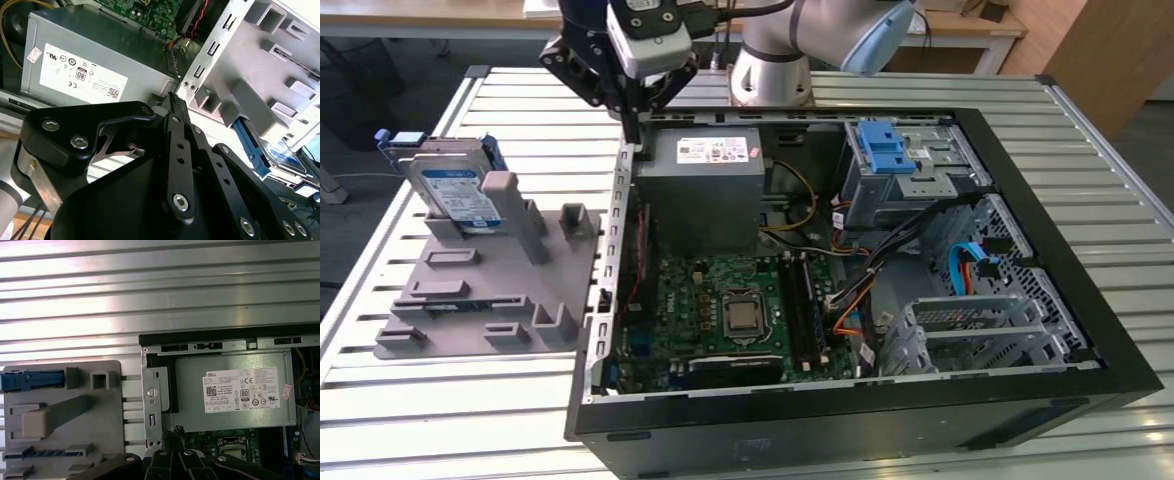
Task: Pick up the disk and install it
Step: 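Reach for the disk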
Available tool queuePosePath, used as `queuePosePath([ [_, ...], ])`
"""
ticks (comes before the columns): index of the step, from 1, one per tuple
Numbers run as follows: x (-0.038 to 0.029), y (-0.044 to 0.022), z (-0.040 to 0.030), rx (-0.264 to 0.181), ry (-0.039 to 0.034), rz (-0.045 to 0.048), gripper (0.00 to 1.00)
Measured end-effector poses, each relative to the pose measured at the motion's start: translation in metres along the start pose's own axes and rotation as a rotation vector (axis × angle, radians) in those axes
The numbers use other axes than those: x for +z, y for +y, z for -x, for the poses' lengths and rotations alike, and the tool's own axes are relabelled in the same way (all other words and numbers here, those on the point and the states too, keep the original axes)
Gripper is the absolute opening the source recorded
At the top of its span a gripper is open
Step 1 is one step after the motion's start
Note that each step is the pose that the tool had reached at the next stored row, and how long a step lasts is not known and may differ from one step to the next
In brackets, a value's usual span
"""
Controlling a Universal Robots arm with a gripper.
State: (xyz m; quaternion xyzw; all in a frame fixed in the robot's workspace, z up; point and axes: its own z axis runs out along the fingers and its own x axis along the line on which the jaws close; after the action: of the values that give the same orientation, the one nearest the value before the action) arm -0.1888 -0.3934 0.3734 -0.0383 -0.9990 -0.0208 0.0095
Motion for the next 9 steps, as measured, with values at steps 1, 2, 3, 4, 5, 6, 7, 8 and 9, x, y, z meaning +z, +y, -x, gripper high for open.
queuePosePath([
  [1,0.0001,0.0000,-0.0002,0.000,0.0003,0.0000,0.11],
  [2,0.0002,0.0000,-0.0004,0.000,0.0006,0.0000,0.11],
  [3,0.0003,-0.0001,-0.0006,0.000,0.0009,-0.0001,0.11],
  [4,0.0004,-0.0001,-0.0008,0.000,0.0012,-0.0001,0.11],
  [5,0.0005,-0.0001,-0.0010,0.000,0.0015,-0.0001,0.11],
  [6,0.0006,-0.0001,-0.0012,0.000,0.0018,-0.0002,0.11],
  [7,0.0007,-0.0001,-0.0015,0.000,0.0021,-0.0001,0.11],
  [8,0.0009,-0.0002,-0.0017,0.000,0.0024,-0.0001,0.11],
  [9,0.0009,-0.0002,-0.0019,0.000,0.0028,-0.0002,0.11],
])
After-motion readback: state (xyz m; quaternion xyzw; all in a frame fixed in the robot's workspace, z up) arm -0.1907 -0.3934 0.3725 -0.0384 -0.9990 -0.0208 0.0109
